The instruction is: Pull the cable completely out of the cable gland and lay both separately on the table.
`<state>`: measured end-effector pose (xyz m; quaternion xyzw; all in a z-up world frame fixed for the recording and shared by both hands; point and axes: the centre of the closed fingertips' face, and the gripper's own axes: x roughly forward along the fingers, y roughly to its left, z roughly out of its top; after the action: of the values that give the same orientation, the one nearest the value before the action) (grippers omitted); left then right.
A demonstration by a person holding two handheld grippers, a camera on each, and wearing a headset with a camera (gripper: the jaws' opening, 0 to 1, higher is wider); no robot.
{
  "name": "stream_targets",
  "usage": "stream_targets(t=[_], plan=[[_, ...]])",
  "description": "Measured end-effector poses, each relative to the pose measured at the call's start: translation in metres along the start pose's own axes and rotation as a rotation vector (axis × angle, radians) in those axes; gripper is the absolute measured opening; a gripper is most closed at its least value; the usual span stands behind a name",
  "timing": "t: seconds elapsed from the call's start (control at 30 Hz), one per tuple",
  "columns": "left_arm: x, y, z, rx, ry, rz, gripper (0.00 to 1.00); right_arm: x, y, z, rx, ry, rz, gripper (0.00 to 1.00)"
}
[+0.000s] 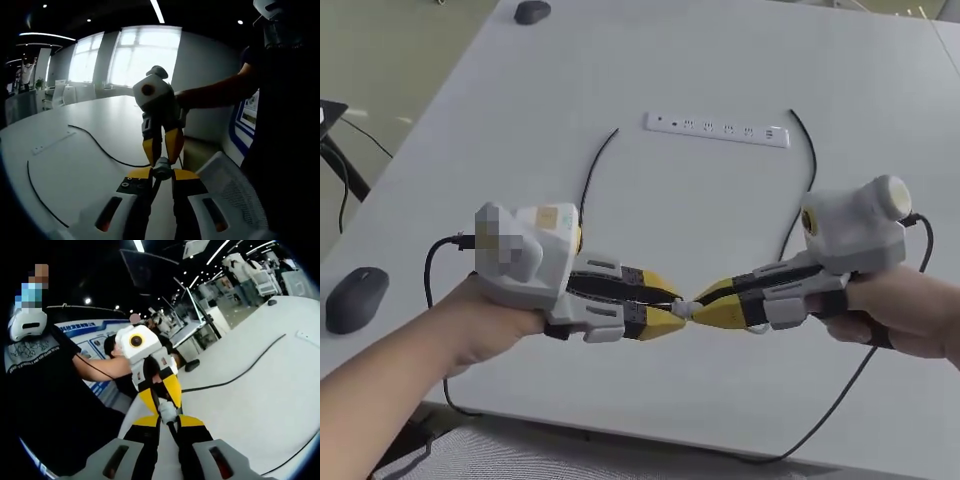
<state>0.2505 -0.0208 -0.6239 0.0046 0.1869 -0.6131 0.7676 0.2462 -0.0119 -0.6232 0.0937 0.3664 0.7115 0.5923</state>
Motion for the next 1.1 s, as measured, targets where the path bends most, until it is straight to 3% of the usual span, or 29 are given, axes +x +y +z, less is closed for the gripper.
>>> stream_targets(t=[0.03, 0.07, 0.2, 0.23, 0.3, 0.37, 0.47, 0.6, 0.7, 0.8, 1.0, 1.1], plan=[[0.0, -0.001, 0.0, -0.016, 0.003, -0.004, 0.15, 0.0, 0.001, -0.001, -0.014, 0.007, -0.002, 0.08], [0.0, 0.0, 0.0, -0.011, 0.003, 0.0, 0.15, 0.0, -0.001, 0.0, -0.095, 0.006, -0.016, 0.07], [-0.001, 0.001, -0.001, -0.042, -0.005, -0.007, 0.14, 0.0, 0.002, 0.0, -0.244, 0.04, -0.048, 0.06], [0.0, 0.002, -0.001, -0.049, -0.007, -0.006, 0.14, 0.0, 0.001, 0.0, -0.303, 0.053, -0.07, 0.06], [0.0, 0.002, -0.002, -0.059, -0.005, -0.009, 0.14, 0.0, 0.002, -0.002, -0.312, 0.085, -0.095, 0.06], [0.0, 0.003, -0.002, -0.073, -0.004, -0.007, 0.14, 0.001, 0.0, -0.002, -0.417, 0.115, -0.141, 0.06], [-0.001, 0.005, -0.002, -0.174, -0.024, -0.012, 0.15, 0.002, 0.001, 0.0, -0.565, 0.145, -0.207, 0.06], [-0.002, 0.006, -0.006, -0.194, -0.014, -0.022, 0.15, 0.004, -0.003, -0.005, -0.719, 0.201, -0.273, 0.07], [-0.001, 0.005, -0.012, -0.222, 0.005, -0.028, 0.15, 0.005, -0.003, -0.011, -0.782, 0.253, -0.308, 0.07], [-0.003, 0.006, -0.011, -0.293, -0.01, -0.028, 0.15, 0.006, -0.003, -0.009, -0.805, 0.256, -0.322, 0.07], [-0.002, 0.007, -0.008, -0.263, -0.02, -0.019, 0.15, 0.004, -0.008, -0.004, -0.824, 0.257, -0.345, 0.07], [-0.001, 0.007, -0.009, -0.25, -0.012, -0.022, 0.15, 0.004, -0.009, -0.006, -0.769, 0.251, -0.334, 0.07]])
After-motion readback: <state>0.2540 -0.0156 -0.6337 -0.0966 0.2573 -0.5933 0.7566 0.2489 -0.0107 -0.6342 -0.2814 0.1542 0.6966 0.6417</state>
